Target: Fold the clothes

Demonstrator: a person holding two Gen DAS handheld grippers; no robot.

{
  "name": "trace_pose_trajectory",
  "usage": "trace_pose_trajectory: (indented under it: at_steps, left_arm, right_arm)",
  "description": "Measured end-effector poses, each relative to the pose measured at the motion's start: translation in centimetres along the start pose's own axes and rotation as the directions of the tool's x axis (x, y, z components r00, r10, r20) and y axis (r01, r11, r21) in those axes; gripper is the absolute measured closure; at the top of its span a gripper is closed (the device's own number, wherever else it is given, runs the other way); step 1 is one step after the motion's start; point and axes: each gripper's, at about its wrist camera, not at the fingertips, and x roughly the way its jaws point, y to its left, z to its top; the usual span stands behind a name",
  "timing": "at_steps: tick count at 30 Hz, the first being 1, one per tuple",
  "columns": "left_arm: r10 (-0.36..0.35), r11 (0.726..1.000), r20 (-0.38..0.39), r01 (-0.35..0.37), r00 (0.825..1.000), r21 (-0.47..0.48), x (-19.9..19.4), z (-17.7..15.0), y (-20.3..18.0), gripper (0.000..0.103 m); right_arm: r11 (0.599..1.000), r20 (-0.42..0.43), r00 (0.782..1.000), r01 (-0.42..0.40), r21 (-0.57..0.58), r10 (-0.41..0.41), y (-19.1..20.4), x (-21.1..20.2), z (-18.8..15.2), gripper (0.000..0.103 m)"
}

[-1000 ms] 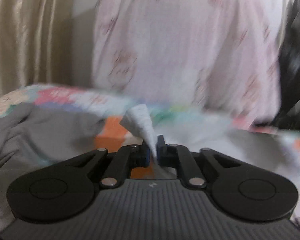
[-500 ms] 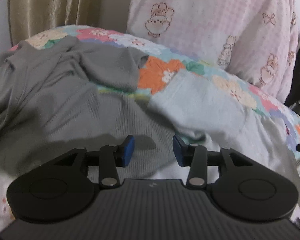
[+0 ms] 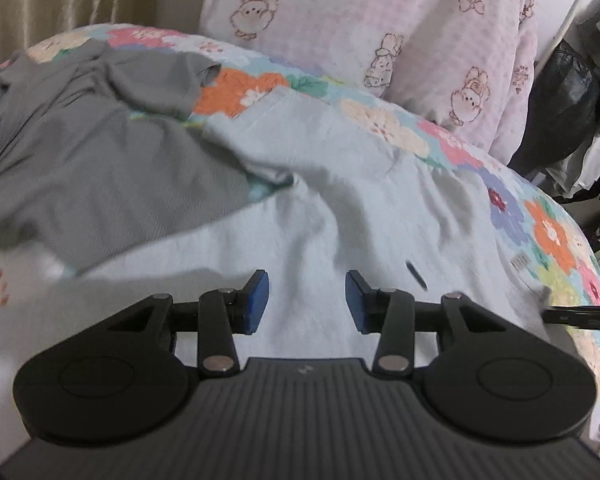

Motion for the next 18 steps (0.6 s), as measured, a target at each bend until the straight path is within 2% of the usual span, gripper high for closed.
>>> trace_pose_trajectory:
  at_steps: [2, 3, 4, 6, 8, 9, 10, 11, 12, 14, 15, 18]
  left_arm:
    - [0.028, 1.000, 0.011, -0.028, 1.000, -0.012, -1.8, -1.0, 0.2, 0.062]
    - [0.050, 0.999, 0.019, -0.050, 0.999, -0.013, -2.9, -1.7, 0.5, 0.062]
    - [0.072, 0.997, 0.026, -0.072, 0.997, -0.013, -4.1, -2.4, 0.8, 0.062]
    - [0.115, 0.993, 0.028, -0.115, 0.993, -0.018, -6.3, -4.1, 1.7, 0.062]
    - [0.166, 0.985, 0.009, -0.166, 0.986, -0.040, -8.1, -6.3, 2.9, 0.056]
    - [0.198, 0.979, -0.006, -0.198, 0.980, -0.059, -8.8, -7.4, 3.7, 0.054]
    - [0.238, 0.966, -0.037, -0.240, 0.971, -0.091, -9.6, -9.0, 4.7, 0.054]
    - [0.264, 0.956, -0.067, -0.270, 0.962, -0.116, -10.3, -10.2, 5.4, 0.054]
    - [0.286, 0.945, -0.096, -0.298, 0.953, -0.138, -11.0, -11.4, 6.2, 0.054]
    - [0.314, 0.926, -0.138, -0.335, 0.940, -0.175, -12.7, -14.1, 7.8, 0.054]
    - [0.313, 0.923, -0.153, -0.338, 0.938, -0.183, -13.7, -15.5, 8.5, 0.053]
    - [0.304, 0.931, -0.160, -0.329, 0.939, -0.157, -15.9, -18.7, 9.1, 0.051]
  right_arm:
    - [0.992, 0.056, 0.995, 0.091, -0.093, -0.086, 2.0, -0.6, 0.0, 0.097]
    - [0.980, 0.106, 0.983, 0.162, -0.115, -0.150, 2.5, -1.6, 0.1, 0.098]
    - [0.973, 0.120, 0.975, 0.200, -0.112, -0.186, 2.5, -2.0, 0.0, 0.098]
    - [0.968, 0.106, 0.969, 0.234, -0.093, -0.224, 2.1, -1.9, -0.1, 0.097]
    - [0.961, 0.091, 0.961, 0.268, -0.074, -0.261, 1.8, -1.8, -0.3, 0.096]
    - [0.956, 0.083, 0.957, 0.285, -0.064, -0.279, 1.6, -1.7, -0.3, 0.085]
    - [0.948, 0.084, 0.947, 0.314, -0.050, -0.309, 1.8, -1.7, -0.6, 0.070]
    - [0.937, 0.089, 0.934, 0.349, -0.034, -0.345, 2.2, -1.6, -0.8, 0.067]
    - [0.937, 0.099, 0.932, 0.351, -0.001, -0.349, 2.4, -2.1, -1.2, 0.065]
    - [0.957, 0.120, 0.950, 0.281, 0.071, -0.288, 2.9, -4.2, -2.7, 0.060]
    - [0.965, 0.126, 0.958, 0.250, 0.085, -0.259, 3.1, -5.2, -3.6, 0.054]
    - [0.980, 0.127, 0.975, 0.173, 0.094, -0.185, 3.7, -7.7, -6.4, 0.053]
